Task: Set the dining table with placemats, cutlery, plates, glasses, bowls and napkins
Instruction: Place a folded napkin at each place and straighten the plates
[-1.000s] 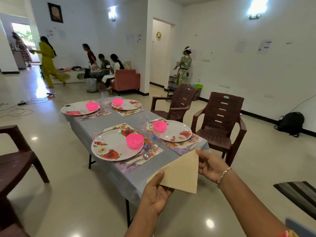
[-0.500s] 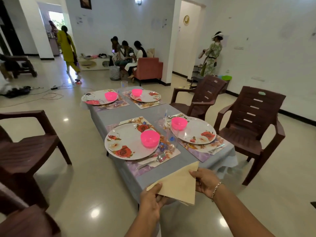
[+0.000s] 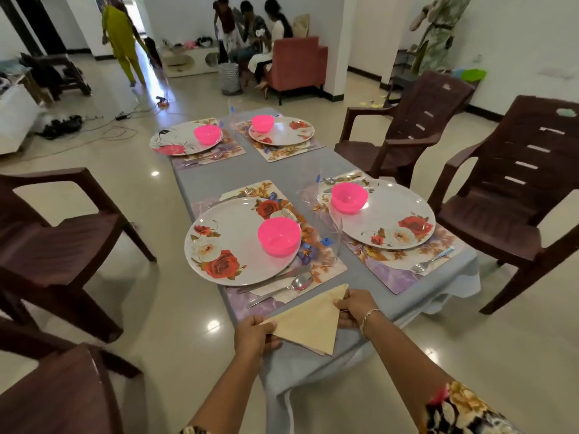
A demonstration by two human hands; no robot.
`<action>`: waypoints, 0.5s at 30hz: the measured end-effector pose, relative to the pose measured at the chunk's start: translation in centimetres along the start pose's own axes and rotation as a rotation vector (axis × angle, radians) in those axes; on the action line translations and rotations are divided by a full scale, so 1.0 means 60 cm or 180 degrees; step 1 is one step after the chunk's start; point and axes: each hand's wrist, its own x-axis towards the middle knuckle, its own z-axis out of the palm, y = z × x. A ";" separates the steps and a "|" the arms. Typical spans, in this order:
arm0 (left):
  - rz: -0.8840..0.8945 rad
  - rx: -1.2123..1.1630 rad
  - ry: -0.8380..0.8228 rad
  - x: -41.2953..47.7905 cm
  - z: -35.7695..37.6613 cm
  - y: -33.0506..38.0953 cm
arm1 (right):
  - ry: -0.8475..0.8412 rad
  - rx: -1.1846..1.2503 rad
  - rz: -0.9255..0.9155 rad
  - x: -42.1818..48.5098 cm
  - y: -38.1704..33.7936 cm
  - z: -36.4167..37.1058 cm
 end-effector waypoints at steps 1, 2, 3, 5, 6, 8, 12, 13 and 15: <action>0.0024 0.0087 0.0054 0.011 0.001 0.002 | -0.0033 -0.0045 0.0040 0.010 0.000 0.002; 0.0053 0.0183 0.0112 0.019 0.002 0.004 | -0.0061 -0.0089 0.0072 0.018 0.001 0.004; 0.0077 0.0259 0.0171 0.026 0.002 0.005 | -0.0069 -0.0116 0.0088 0.023 0.002 0.006; 0.0134 0.0368 0.0282 0.037 0.003 0.004 | -0.0071 -0.0162 0.0104 0.033 0.004 0.009; 0.0167 0.0426 0.0324 0.042 0.002 0.003 | -0.0049 -0.0219 0.0097 0.036 0.005 0.009; 0.0227 0.0549 0.0351 0.046 0.002 0.003 | 0.0043 -0.0451 0.0047 0.041 0.010 0.008; 0.0549 0.1451 0.0658 0.035 0.006 0.007 | 0.0603 -0.1737 -0.0653 0.039 0.020 0.004; 0.0811 0.2080 0.0866 0.030 0.005 0.005 | 0.0860 -0.2394 -0.0996 0.033 0.024 0.004; 0.1560 0.3079 0.1215 0.021 0.004 0.001 | 0.1165 -0.3211 -0.1915 0.025 0.037 0.011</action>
